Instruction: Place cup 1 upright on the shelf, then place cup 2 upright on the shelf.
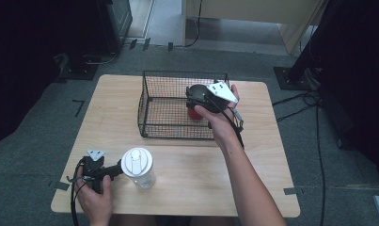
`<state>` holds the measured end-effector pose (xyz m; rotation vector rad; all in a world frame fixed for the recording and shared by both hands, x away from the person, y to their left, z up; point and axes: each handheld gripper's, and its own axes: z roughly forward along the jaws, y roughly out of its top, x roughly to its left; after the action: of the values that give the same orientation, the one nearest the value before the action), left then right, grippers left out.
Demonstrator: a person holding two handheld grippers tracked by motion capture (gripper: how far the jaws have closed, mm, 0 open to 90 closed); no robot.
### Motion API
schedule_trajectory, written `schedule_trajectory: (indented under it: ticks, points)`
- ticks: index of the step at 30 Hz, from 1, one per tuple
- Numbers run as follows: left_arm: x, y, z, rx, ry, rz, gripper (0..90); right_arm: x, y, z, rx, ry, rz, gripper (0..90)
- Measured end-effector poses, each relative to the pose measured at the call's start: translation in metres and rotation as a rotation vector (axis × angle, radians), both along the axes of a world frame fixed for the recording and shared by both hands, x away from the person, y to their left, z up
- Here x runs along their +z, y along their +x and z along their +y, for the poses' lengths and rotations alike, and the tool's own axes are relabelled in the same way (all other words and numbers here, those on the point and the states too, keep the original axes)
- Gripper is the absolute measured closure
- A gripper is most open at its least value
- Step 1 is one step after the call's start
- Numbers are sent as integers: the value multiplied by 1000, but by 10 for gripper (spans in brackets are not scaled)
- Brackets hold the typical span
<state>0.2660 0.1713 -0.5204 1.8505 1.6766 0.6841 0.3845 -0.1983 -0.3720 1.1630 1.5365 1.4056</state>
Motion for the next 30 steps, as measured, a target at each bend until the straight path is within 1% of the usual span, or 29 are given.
schedule_trajectory:
  ticks: [2,3,4,6,13,16,20,21,22,25,28,29,30]
  points:
    - [0,0,0,0,0,0,1,1,-5,1,11,6,2,0]
    - [0,0,0,0,0,0,1,1,-5,1,11,6,2,0]
    - [0,0,0,0,0,0,1,3,-11,2,21,-3,-3,0]
    - [0,0,0,0,-1,0,1,4,-16,3,26,-18,-6,0]
    - [0,0,0,1,-1,0,1,5,-31,3,46,-26,-7,0]
    - [0,0,0,1,-1,0,1,5,-40,3,64,-23,-7,0]
    - [0,0,0,0,0,1,1,4,-51,4,82,-33,-15,0]
    - [0,0,0,0,0,1,1,4,-51,4,82,-33,-15,0]
    - [0,0,0,0,0,0,1,2,-56,5,89,-38,-16,0]
    - [0,0,0,0,0,0,1,-2,-63,6,99,-41,-16,0]
    - [0,0,0,1,0,0,1,-8,-71,9,118,-34,-6,0]
    - [0,0,0,1,0,0,1,-8,-71,9,118,-34,-6,0]
    - [0,0,0,1,0,0,1,-11,-76,11,127,-35,-3,0]
